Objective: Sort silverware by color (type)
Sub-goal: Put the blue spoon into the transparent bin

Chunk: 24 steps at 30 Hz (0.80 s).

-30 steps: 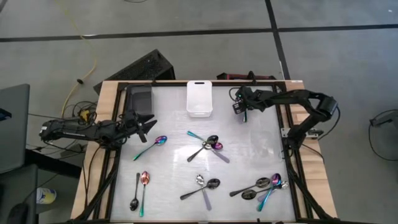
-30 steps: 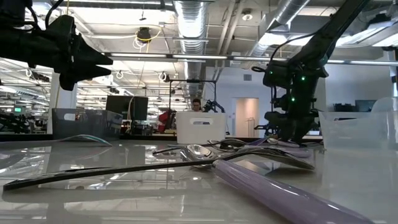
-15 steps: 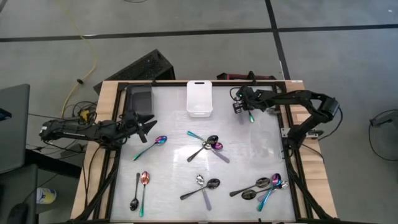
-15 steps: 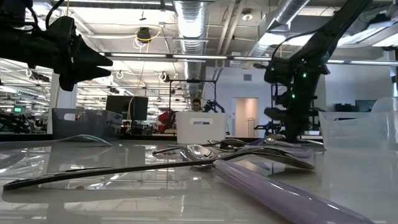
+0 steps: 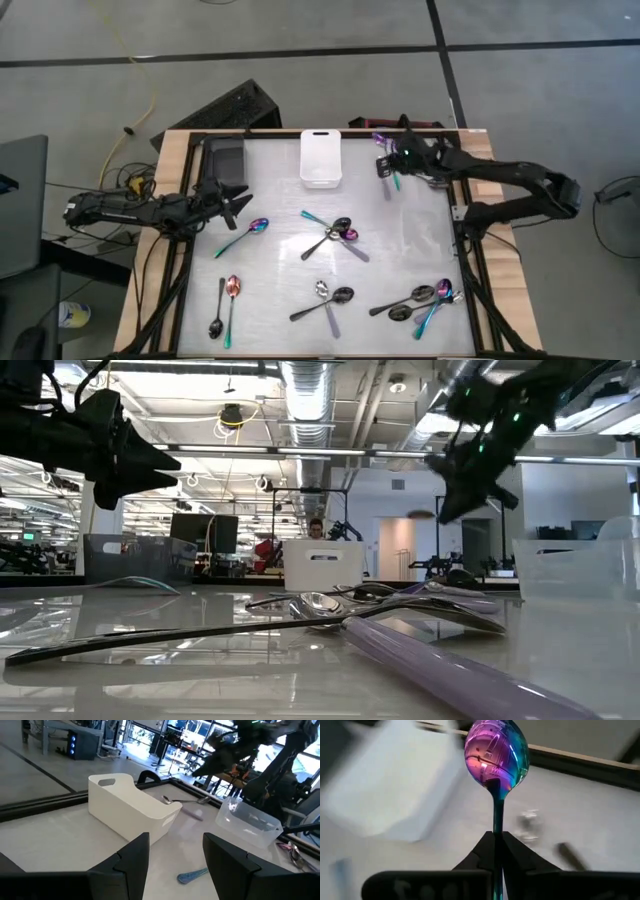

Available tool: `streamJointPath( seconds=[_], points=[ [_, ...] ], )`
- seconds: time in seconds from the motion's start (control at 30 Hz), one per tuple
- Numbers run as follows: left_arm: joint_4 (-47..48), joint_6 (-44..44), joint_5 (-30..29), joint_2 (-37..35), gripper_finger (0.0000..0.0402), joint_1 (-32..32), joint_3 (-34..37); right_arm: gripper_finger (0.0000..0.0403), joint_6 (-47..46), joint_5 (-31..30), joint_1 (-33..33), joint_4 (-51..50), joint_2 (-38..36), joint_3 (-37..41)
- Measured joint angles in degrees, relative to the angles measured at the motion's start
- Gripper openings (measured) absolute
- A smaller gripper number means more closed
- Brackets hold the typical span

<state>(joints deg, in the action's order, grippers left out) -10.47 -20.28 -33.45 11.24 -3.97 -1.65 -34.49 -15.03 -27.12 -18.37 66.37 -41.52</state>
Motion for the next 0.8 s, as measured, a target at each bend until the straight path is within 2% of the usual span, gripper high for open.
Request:
streamJointPath(
  seconds=[0.13,0.27,0.4,0.5,0.6,0.7,0.8],
  points=[
    [0.8,0.5,0.0,0.0,0.0171,0.0,0.0,0.0037,-4.3,0.1,11.0,0.8,-4.5,0.0],
    [0.6,0.4,0.1,0.0,0.0171,0.0,0.0,0.0037,-11.8,-0.6,25.2,-0.1,-8.3,-0.1],
    [1.2,-0.4,3.3,0.0,0.0171,0.0,0.0,0.0037,-23.8,-8.0,40.9,-3.4,-10.4,-0.1],
    [2.7,-0.4,5.7,0.0,0.0171,0.0,0.0,0.0037,-36.1,-15.5,51.7,-9.8,-10.9,-0.1],
    [3.9,-1.4,6.1,0.0,0.0171,0.0,0.0,0.0037,-50.3,-21.5,59.8,-19.8,-10.9,-0.1],
    [4.1,-2.9,6.1,0.0,0.0171,0.0,0.0,0.0037,-62.4,-24.0,64.9,-30.0,-10.9,-0.1],
    [4.4,-3.0,6.1,0.0,0.0171,0.0,0.0,0.0037,-72.0,-23.9,68.0,-39.5,-10.9,-0.1]
  ],
)
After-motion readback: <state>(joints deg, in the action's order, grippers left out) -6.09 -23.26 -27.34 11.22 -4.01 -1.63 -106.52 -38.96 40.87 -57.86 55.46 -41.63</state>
